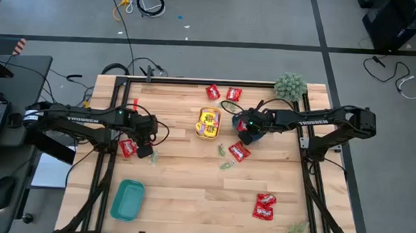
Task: Sort candy
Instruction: Put the red packet of candy into the blue bin
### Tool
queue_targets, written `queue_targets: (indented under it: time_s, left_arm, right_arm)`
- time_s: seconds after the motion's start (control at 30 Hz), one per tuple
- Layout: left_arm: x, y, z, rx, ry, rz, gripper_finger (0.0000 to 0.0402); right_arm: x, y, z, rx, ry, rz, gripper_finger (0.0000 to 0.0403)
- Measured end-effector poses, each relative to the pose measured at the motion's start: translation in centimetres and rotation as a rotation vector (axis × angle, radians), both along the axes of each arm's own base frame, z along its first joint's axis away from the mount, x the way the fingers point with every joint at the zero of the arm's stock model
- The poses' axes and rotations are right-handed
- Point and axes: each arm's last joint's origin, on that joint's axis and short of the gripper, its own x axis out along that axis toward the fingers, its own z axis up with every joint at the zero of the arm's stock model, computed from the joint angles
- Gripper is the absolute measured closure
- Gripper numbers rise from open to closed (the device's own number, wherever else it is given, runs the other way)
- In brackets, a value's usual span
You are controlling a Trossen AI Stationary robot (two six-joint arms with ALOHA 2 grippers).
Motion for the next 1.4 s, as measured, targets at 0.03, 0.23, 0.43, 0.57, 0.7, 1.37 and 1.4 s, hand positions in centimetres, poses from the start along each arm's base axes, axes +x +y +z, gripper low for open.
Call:
queue_targets:
  time_s: [0.03, 0.23, 0.43, 0.57, 0.7, 1.37, 1.4]
  left_arm:
    - [0.0, 0.0, 0.0, -0.014, 0.000, 0.008, 0.0396]
    - [0.0, -0.3, 0.0, -0.112, -0.005, 0.047, 0.0381]
    - [0.0, -0.5, 0.0, -0.132, 0.001, 0.049, 0.0302]
    - [0.6, -1.0, -0.4, -0.118, 0.004, 0.025, 0.0237]
    - [1.6, -1.4, -1.5, -0.063, 0.050, 0.020, 0.0186]
    - [3.8, -1.3, -4.9, 0.001, 0.261, 0.006, 0.0305]
    - [4.0, -1.3, -4.7, 0.019, 0.251, -0.009, 0.0334]
  right_arm:
    - [-0.1, -0.1, 0.0, -0.002, 0.008, 0.009, 0.0378]
    - [0.1, -0.1, 0.3, -0.017, 0.026, 0.061, 0.0296]
    - [0.5, 0.6, 0.7, -0.033, 0.017, 0.117, 0.0205]
    - [0.6, 1.1, 0.6, -0.034, 0.020, 0.141, 0.0165]
    - [0.7, 1.5, 0.7, -0.079, 0.038, 0.168, 0.0149]
    - [1.0, 3.1, 1.0, -0.156, 0.063, 0.245, 0.0201]
    - [1.1, 3.1, 1.2, -0.163, 0.065, 0.246, 0.0209]
